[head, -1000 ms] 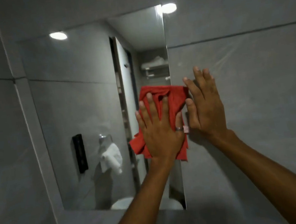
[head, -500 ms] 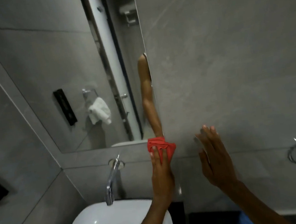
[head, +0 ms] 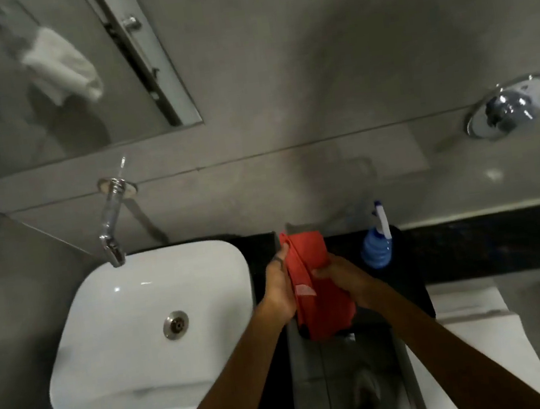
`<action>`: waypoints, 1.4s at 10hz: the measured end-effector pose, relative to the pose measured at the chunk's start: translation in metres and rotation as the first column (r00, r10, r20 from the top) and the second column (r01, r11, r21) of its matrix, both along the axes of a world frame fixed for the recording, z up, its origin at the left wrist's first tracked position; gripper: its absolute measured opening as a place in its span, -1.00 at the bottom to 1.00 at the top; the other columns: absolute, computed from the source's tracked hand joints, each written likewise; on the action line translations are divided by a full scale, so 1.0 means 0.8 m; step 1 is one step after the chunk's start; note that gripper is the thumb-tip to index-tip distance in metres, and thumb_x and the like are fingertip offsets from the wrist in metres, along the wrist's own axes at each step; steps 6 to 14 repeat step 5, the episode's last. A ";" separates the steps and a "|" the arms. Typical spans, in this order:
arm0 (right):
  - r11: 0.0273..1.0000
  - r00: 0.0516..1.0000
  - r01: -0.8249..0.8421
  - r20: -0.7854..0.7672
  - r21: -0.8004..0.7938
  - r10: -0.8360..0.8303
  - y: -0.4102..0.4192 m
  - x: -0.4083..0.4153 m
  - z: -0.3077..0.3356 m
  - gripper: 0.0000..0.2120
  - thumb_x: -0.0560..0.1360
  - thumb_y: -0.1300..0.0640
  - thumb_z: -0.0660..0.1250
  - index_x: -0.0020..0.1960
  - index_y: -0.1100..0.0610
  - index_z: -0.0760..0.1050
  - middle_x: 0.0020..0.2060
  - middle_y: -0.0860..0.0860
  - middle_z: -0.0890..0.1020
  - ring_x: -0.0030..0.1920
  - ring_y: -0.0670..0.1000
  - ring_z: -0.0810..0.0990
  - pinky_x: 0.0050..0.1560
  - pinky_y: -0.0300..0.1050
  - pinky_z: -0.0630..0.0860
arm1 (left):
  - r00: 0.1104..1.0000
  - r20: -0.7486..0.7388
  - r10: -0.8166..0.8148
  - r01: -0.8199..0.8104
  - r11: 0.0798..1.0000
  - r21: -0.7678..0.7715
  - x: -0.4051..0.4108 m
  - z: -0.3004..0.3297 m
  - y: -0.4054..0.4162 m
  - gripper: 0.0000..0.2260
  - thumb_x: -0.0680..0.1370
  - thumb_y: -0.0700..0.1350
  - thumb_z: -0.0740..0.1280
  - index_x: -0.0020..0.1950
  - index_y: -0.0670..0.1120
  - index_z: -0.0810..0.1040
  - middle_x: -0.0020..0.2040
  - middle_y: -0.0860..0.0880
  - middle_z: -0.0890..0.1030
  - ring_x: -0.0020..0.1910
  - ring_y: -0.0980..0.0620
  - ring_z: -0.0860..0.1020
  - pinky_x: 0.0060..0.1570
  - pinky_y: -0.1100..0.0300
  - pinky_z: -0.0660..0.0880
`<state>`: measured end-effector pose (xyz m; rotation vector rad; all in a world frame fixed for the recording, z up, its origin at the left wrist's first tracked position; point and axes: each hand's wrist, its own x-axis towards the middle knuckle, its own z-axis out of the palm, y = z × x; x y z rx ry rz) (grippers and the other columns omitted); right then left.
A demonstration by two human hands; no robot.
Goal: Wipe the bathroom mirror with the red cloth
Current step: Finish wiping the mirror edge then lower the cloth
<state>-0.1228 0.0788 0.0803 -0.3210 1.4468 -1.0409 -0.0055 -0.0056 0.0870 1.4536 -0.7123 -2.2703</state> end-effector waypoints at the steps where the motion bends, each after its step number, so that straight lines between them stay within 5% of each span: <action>1: 0.995 0.995 -0.028 -0.091 0.094 0.036 0.022 -0.009 -0.055 -0.46 0.55 0.46 0.24 0.50 0.17 0.38 0.32 0.22 0.59 0.17 0.13 0.63 0.12 -0.01 0.61 | 0.984 0.152 -0.094 0.085 0.994 0.066 -0.011 -0.056 0.014 -0.54 0.65 0.19 0.25 0.25 -0.15 0.68 0.12 -0.21 0.73 0.18 -0.20 0.65 0.16 -0.06 0.59; 2: 0.983 0.995 0.015 -0.103 0.186 0.005 0.026 -0.022 -0.113 -0.40 0.57 0.46 0.23 0.57 0.17 0.31 0.37 0.26 0.55 0.35 0.27 0.55 0.41 0.24 0.46 | 0.976 0.188 -0.109 0.083 0.987 0.138 -0.027 -0.099 0.012 -0.62 0.65 0.16 0.29 0.21 -0.11 0.66 0.25 -0.19 0.65 0.21 -0.19 0.62 0.21 -0.08 0.56; 3: 0.976 0.993 0.019 -0.116 0.216 0.006 0.013 -0.036 -0.143 -0.43 0.56 0.39 0.27 0.53 0.11 0.35 0.26 0.15 0.61 0.25 0.20 0.59 0.32 0.16 0.51 | 0.971 0.220 -0.090 0.067 0.992 0.106 -0.041 -0.120 0.003 -0.65 0.67 0.16 0.26 0.30 -0.03 0.58 0.31 -0.12 0.57 0.17 -0.09 0.57 0.13 0.00 0.51; 4: 0.978 0.989 0.025 -0.147 0.209 0.007 -0.010 -0.050 -0.159 -0.45 0.62 0.26 0.28 0.58 0.10 0.28 0.32 0.14 0.58 0.31 0.22 0.57 0.40 0.21 0.48 | 0.940 0.306 -0.150 0.153 0.988 0.013 -0.048 -0.129 -0.013 -0.52 0.71 0.13 0.20 0.57 -0.05 0.40 0.52 -0.11 0.46 0.46 -0.14 0.45 0.43 -0.05 0.40; 5: 0.958 0.930 -0.019 -0.346 0.287 0.122 -0.024 -0.043 -0.141 -0.45 0.69 0.02 0.21 0.62 0.13 0.19 0.45 0.18 0.49 0.38 0.21 0.53 0.39 0.02 0.45 | 0.885 0.441 -0.149 0.249 0.952 -0.178 -0.042 -0.115 -0.005 -0.54 0.75 0.07 0.14 0.64 0.02 0.26 0.60 -0.10 0.36 0.54 -0.16 0.40 0.54 -0.14 0.35; 14: 0.958 0.930 -0.019 -0.346 0.287 0.122 -0.024 -0.043 -0.141 -0.45 0.69 0.02 0.21 0.62 0.13 0.19 0.45 0.18 0.49 0.38 0.21 0.53 0.39 0.02 0.45 | 0.885 0.441 -0.149 0.249 0.952 -0.178 -0.042 -0.115 -0.005 -0.54 0.75 0.07 0.14 0.64 0.02 0.26 0.60 -0.10 0.36 0.54 -0.16 0.40 0.54 -0.14 0.35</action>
